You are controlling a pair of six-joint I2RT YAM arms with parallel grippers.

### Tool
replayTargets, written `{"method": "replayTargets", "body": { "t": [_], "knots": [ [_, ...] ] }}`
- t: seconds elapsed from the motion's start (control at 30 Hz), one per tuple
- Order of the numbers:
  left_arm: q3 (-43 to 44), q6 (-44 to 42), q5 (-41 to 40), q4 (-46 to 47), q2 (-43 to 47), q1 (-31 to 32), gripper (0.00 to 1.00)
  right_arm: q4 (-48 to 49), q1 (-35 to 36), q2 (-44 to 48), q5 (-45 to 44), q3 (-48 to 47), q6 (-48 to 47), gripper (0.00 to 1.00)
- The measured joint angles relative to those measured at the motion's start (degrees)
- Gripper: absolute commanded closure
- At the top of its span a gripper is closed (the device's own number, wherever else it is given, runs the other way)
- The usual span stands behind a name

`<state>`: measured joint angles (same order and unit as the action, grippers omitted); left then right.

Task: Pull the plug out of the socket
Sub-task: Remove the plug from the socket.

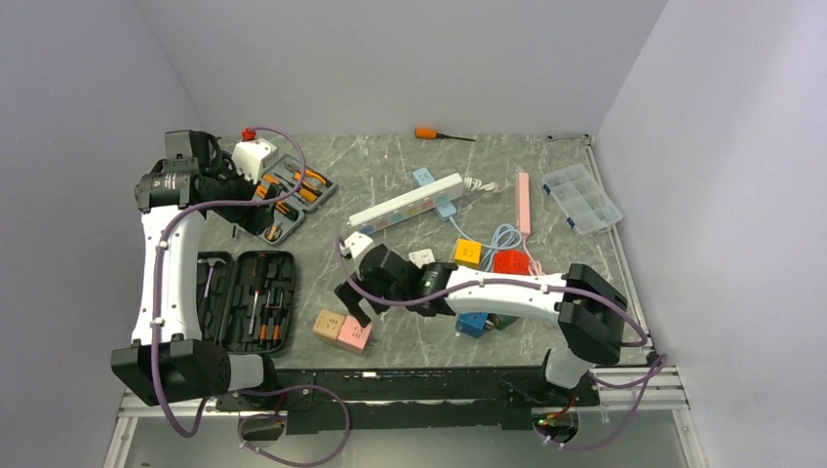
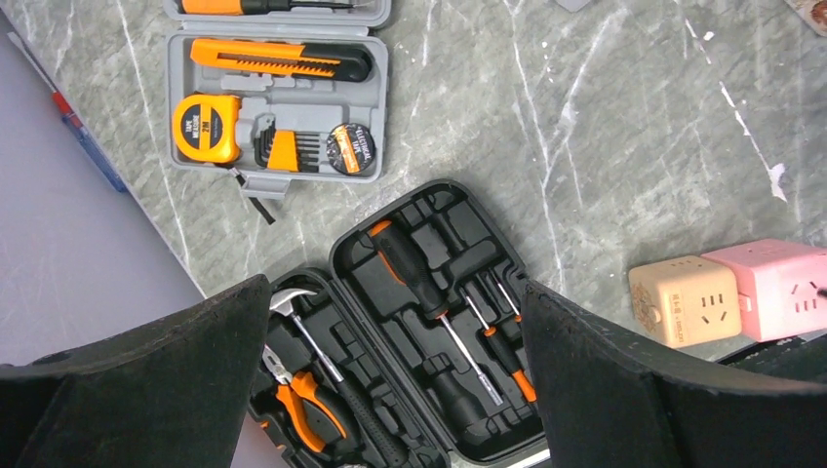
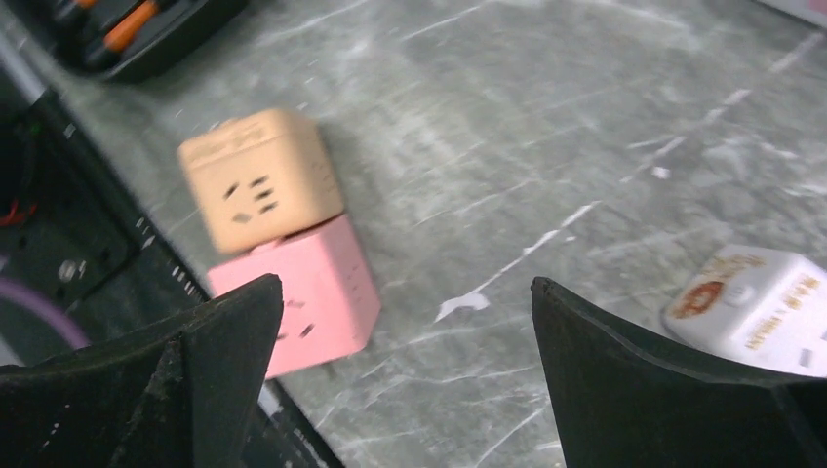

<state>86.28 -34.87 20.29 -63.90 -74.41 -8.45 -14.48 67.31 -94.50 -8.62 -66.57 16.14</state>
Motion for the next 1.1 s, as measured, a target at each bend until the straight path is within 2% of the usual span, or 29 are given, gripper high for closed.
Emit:
{"method": "replayTargets", "body": {
  "t": [0.27, 0.47, 0.8, 1.1],
  "knots": [
    [0.0, -0.5, 3.4, -0.6, 0.2, 0.0, 0.01, 7.5, 4.6, 2.3, 8.7, 7.6, -6.6, 0.00],
    [0.0, -0.5, 4.1, -0.6, 0.4, 0.0, 0.01, 10.1, 5.2, 1.7, 10.2, 8.3, -8.8, 0.00],
    [-2.5, -0.5, 4.1, 2.4, 4.2, 0.0, 0.01, 11.1, 6.1, -7.9, 10.1, 5.1, -11.0, 0.01],
    [-2.7, -0.5, 5.0, 3.3, 4.4, 0.0, 0.01, 12.0, 6.3, -9.5, 7.7, 4.9, -11.6, 0.14]
  ]
}}
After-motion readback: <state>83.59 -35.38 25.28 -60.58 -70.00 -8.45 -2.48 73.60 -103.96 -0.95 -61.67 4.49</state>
